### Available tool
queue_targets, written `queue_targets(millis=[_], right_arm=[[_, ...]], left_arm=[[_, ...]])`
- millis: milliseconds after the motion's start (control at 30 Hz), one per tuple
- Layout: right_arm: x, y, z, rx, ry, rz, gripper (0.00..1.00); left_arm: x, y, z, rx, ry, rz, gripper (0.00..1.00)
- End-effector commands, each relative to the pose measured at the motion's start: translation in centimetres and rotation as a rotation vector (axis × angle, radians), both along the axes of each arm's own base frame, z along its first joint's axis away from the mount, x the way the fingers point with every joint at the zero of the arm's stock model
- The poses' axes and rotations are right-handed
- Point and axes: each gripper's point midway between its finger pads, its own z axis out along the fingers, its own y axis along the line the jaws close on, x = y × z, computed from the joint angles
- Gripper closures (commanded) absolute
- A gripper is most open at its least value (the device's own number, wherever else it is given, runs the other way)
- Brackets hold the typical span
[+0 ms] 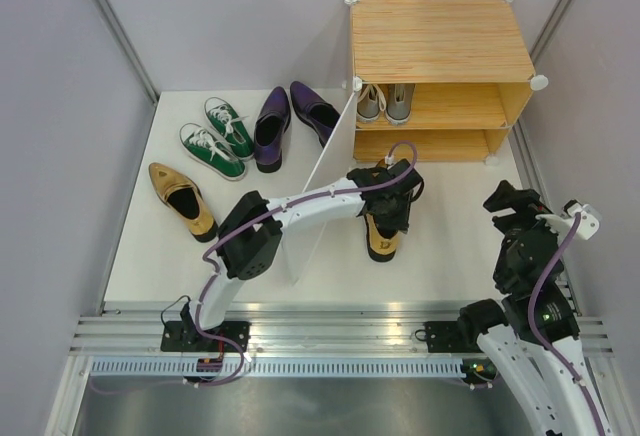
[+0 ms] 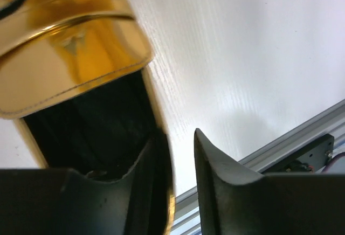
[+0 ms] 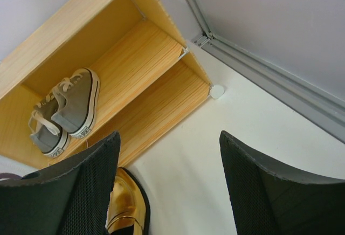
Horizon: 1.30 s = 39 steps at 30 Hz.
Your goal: Place and organize the shoes in the shoe cabinet
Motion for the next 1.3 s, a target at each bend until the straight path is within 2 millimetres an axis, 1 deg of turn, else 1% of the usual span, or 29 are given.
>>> queue_targets(millis=[0, 33, 133, 233, 267, 333, 367, 400, 433, 500, 567, 600, 633, 700, 733, 767, 800, 833, 867, 900, 933, 967, 1033, 1067, 1133, 1167, 1200, 1233, 1267], right_arm=[[0.6, 0.9, -0.5, 0.015, 0.007, 0.045, 0.22], [0.6, 0.9, -0.6, 0.013, 0.011, 0.045, 0.22], [0.4, 0.8, -0.8, 0.012, 0.014, 0.043, 0.21], [0.2, 0.8, -0.6, 0.018, 0.006, 0.046, 0.21], [0.1, 0.8, -0.5, 0.022, 0.001, 0.048, 0.21], [-0.2, 0.8, -0.6, 0.024, -0.002, 0.049, 0.2], [-0.3, 0.7, -0.6, 0.026, -0.003, 0.049, 0.2], [-0.4, 0.8, -0.7, 0.031, -0.005, 0.057, 0.19], [-0.5, 0.9, -0.7, 0.032, -0.008, 0.063, 0.19], [-0.4, 1.2, -1.2, 0.035, 0.0, 0.081, 0.18], [-0.2, 1.7, -1.7, 0.033, 0.013, 0.105, 0.16], [0.0, 2.4, -1.8, 0.031, 0.018, 0.146, 0.14], [0.1, 3.0, -1.9, 0.027, 0.02, 0.182, 0.13], [0.7, 4.5, -2.4, 0.02, 0.021, 0.262, 0.07], [1.0, 6.5, -2.8, 0.023, 0.026, 0.37, 0.02], [1.2, 7.5, -3.1, 0.029, 0.027, 0.422, 0.02], [1.9, 8.9, -4.4, 0.041, 0.055, 0.481, 0.02], [2.1, 9.8, -5.1, 0.066, 0.074, 0.521, 0.02], [2.4, 11.6, -6.4, 0.107, 0.121, 0.602, 0.02], [2.8, 12.6, -7.7, 0.121, 0.145, 0.643, 0.02], [2.9, 13.4, -8.6, 0.135, 0.169, 0.68, 0.02], [2.8, 14.6, -9.7, 0.163, 0.205, 0.736, 0.02], [2.9, 15.4, -10.9, 0.169, 0.235, 0.767, 0.02], [3.0, 15.6, -11.7, 0.154, 0.263, 0.772, 0.02], [2.9, 16.1, -12.2, 0.133, 0.295, 0.793, 0.02], [3.0, 16.4, -12.6, 0.122, 0.32, 0.806, 0.02], [2.9, 16.8, -12.9, 0.115, 0.335, 0.823, 0.02], [2.6, 17.7, -13.0, 0.108, 0.347, 0.857, 0.02], [2.6, 18.3, -13.6, 0.103, 0.377, 0.87, 0.02]], left_arm=[[-0.3, -3.1, 1.8, -0.113, -0.004, -0.01, 0.6], [-0.4, -3.1, 1.8, -0.113, -0.002, -0.016, 0.58], [-0.4, -2.9, 2.8, -0.12, -0.021, -0.029, 0.51], [-0.1, -2.6, 6.1, -0.153, -0.077, -0.046, 0.49], [0.1, -2.5, 8.7, -0.188, -0.12, -0.062, 0.48], [0.2, -2.1, 12.0, -0.221, -0.177, -0.077, 0.46], [0.4, -2.1, 14.2, -0.248, -0.221, -0.1, 0.45], [0.2, -1.5, 17.3, -0.289, -0.263, -0.113, 0.44], [0.8, -0.8, 18.8, -0.284, -0.313, -0.095, 0.42], [0.8, 0.4, 23.8, -0.341, -0.401, -0.106, 0.41], [1.0, 1.7, 26.8, -0.372, -0.455, -0.108, 0.39], [1.0, 2.4, 27.8, -0.382, -0.472, -0.108, 0.39], [1.1, 4.0, 30.1, -0.407, -0.512, -0.091, 0.39], [1.5, 6.4, 31.3, -0.37, -0.579, -0.082, 0.38], [2.1, 8.9, 33.0, -0.352, -0.644, -0.023, 0.38], [2.5, 10.5, 32.5, -0.3, -0.675, -0.011, 0.38], [2.8, 11.9, 32.6, -0.269, -0.702, 0.011, 0.37], [4.2, 14.2, 32.7, -0.216, -0.742, 0.075, 0.36], [4.0, 16.7, 32.7, -0.177, -0.772, 0.096, 0.36], [4.4, 18.3, 32.7, -0.152, -0.787, 0.133, 0.35], [5.4, 21.0, 32.8, -0.116, -0.809, 0.201, 0.34], [5.2, 23.1, 32.6, -0.097, -0.818, 0.226, 0.33], [5.8, 26.9, 32.8, -0.05, -0.853, 0.322, 0.32], [5.4, 28.7, 32.2, -0.017, -0.868, 0.34, 0.31], [5.7, 31.0, 31.8, 0.03, -0.898, 0.402, 0.29], [5.7, 31.7, 30.0, 0.082, -0.892, 0.393, 0.28], [5.4, 32.6, 29.7, 0.095, -0.9, 0.404, 0.27], [5.8, 33.7, 29.3, 0.121, -0.912, 0.44, 0.23], [5.9, 34.4, 27.0, 0.172, -0.887, 0.445, 0.23]])
